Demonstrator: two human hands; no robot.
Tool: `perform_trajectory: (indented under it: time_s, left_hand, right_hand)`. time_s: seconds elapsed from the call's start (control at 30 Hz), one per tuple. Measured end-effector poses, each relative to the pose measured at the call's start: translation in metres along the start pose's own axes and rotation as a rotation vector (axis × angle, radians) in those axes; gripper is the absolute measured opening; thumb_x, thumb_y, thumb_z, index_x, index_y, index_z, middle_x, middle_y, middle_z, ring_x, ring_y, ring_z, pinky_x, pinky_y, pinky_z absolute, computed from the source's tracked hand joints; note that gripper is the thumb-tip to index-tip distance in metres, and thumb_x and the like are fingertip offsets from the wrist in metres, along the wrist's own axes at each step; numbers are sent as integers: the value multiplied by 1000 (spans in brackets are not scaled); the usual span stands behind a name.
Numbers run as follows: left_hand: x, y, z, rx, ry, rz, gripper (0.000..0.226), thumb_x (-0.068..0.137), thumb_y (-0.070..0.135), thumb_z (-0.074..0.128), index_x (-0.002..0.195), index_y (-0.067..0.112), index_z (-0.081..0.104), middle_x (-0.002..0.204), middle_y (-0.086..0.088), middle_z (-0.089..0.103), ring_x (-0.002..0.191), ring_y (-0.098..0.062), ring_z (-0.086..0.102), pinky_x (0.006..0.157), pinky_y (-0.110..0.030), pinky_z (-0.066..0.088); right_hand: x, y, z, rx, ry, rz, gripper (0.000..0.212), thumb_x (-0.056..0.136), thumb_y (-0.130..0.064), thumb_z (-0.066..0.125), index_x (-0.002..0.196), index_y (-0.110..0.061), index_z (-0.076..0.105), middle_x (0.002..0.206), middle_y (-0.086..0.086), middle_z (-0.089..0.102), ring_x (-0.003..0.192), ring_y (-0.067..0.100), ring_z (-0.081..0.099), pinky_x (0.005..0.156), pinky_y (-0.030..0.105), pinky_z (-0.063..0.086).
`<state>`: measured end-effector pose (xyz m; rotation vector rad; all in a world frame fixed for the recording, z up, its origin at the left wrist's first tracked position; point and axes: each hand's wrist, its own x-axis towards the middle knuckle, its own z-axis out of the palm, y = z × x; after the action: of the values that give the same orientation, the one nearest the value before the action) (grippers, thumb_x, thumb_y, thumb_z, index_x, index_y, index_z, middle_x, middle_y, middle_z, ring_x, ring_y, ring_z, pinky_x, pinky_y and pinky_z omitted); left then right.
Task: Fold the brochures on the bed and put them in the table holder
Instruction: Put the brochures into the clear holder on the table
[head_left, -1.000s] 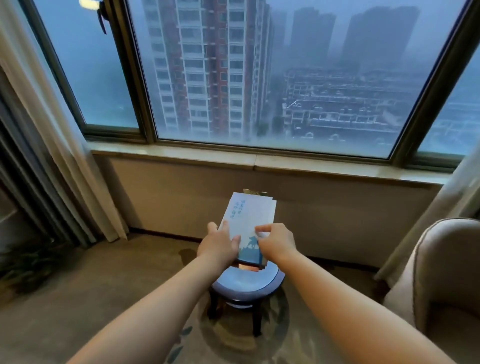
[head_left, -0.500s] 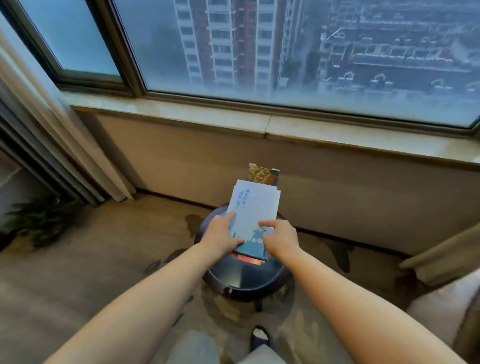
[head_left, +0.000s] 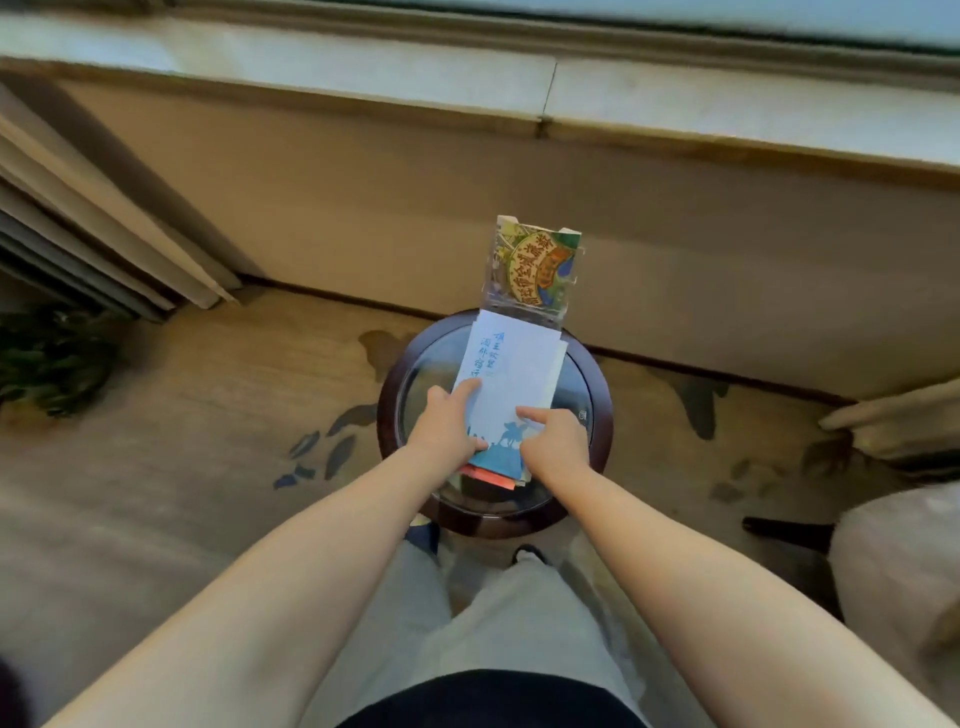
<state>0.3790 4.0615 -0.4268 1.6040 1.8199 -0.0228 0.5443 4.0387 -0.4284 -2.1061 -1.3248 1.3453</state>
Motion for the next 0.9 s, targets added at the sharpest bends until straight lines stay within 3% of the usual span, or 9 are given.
perform_trajectory:
  time_s: [0.13,0.23,0.3,0.47,0.7,0.83,0.9]
  left_hand:
    - [36,-23,32,22,-89,-16,96,82,30,85,154,41,23,124,-3,35,90,-17,52,86,-26,47]
    - [58,-40,53,65,-160,-20,100,81,32,86,156,41,20,126,-8,37,98,-26,60,93,-33,50]
    - [73,-52,65,108,-207,-26,103,82,33,85,158,43,16,127,-10,37,103,-29,59,100,-39,51]
    - [111,-80,98,214,-303,-31,102,91,34,76,161,44,3,128,-12,32,105,-29,58,101,-43,52]
    - [145,-104,135,324,-341,-11,98,96,36,70,161,45,-3,130,-13,30,95,-23,57,94,-40,56]
    - [145,-111,145,335,-329,2,97,97,38,68,160,45,-5,127,-11,29,92,-19,54,89,-37,57]
    - [142,-112,149,345,-317,2,96,97,41,67,160,43,-5,126,-11,29,96,-17,48,88,-34,56]
  right_hand:
    - [25,19,25,-30,20,89,59,81,6,55,130,-23,74,136,3,68,121,22,63,95,25,51]
    - [44,32,47,-68,24,152,56,84,4,57,128,-25,75,138,1,65,126,23,61,104,26,47]
    - [58,42,62,-80,27,183,54,85,4,58,128,-26,75,138,1,63,126,24,61,104,27,46]
    - [96,69,101,-90,3,244,52,89,5,59,129,-25,74,135,5,58,126,27,59,107,33,48]
    - [132,100,139,-61,14,306,53,91,7,59,134,-21,71,134,5,56,124,27,58,104,36,52]
    - [133,109,149,-82,20,301,52,94,6,61,138,-20,67,125,0,49,116,23,59,90,29,54]
    - [130,112,152,-151,-4,247,50,94,3,62,139,-18,65,134,2,40,116,25,57,94,34,56]
